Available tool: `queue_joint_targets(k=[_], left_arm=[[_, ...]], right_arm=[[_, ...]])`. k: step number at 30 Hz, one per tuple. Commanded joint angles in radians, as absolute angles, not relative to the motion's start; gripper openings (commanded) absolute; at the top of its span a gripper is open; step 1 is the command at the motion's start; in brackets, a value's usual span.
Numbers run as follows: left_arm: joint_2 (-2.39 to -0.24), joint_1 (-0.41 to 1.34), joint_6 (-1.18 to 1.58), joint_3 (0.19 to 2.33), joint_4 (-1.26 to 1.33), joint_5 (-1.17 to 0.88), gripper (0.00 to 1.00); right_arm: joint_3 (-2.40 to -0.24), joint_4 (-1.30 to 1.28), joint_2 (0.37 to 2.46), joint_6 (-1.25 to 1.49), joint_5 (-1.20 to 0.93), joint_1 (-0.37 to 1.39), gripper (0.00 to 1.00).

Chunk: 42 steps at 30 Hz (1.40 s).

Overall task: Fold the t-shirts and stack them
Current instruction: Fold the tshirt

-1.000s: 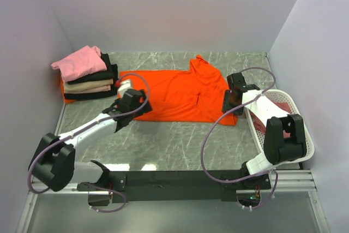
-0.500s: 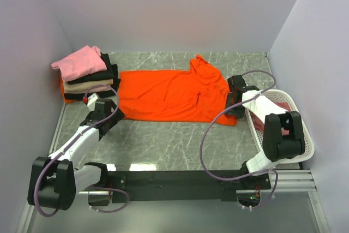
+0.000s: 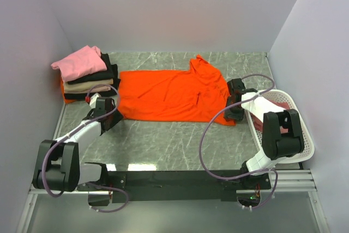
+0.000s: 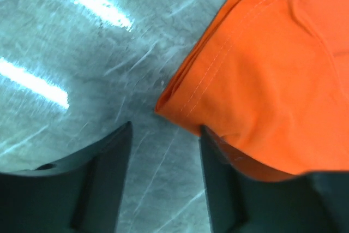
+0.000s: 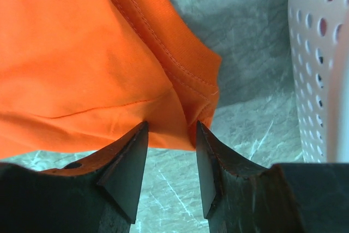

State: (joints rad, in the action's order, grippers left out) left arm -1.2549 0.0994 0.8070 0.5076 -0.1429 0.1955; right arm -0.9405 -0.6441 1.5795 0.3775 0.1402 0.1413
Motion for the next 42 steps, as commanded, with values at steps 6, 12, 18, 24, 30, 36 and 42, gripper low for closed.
queue_joint_targets(k=[6,12,18,24,30,36,42], left_arm=[[-1.319,0.086,0.805,0.563,-0.130,0.206,0.40],[-1.350,0.074,0.779,0.592,-0.137,0.236,0.19],[-1.378,0.048,0.764,0.617,-0.135,0.222,0.01],[-1.336,0.012,0.769,0.612,-0.140,0.233,0.01],[-1.341,0.002,0.770,0.617,-0.146,0.242,0.01],[-1.315,-0.034,0.775,0.612,-0.147,0.259,0.01],[-1.310,-0.037,0.770,0.606,-0.146,0.232,0.06]], right_arm=[[-0.920,-0.609,1.577,0.393,0.127,0.127,0.46],[-0.908,-0.601,1.578,0.393,0.117,0.127,0.43],[-0.904,-0.603,1.583,0.397,0.127,0.127,0.38],[-0.910,-0.620,1.582,0.400,0.153,0.127,0.01],[-0.917,-0.650,1.555,0.413,0.201,0.127,0.00],[-0.954,-0.689,1.577,0.414,0.279,0.127,0.00],[-0.959,-0.692,1.589,0.407,0.264,0.130,0.01]])
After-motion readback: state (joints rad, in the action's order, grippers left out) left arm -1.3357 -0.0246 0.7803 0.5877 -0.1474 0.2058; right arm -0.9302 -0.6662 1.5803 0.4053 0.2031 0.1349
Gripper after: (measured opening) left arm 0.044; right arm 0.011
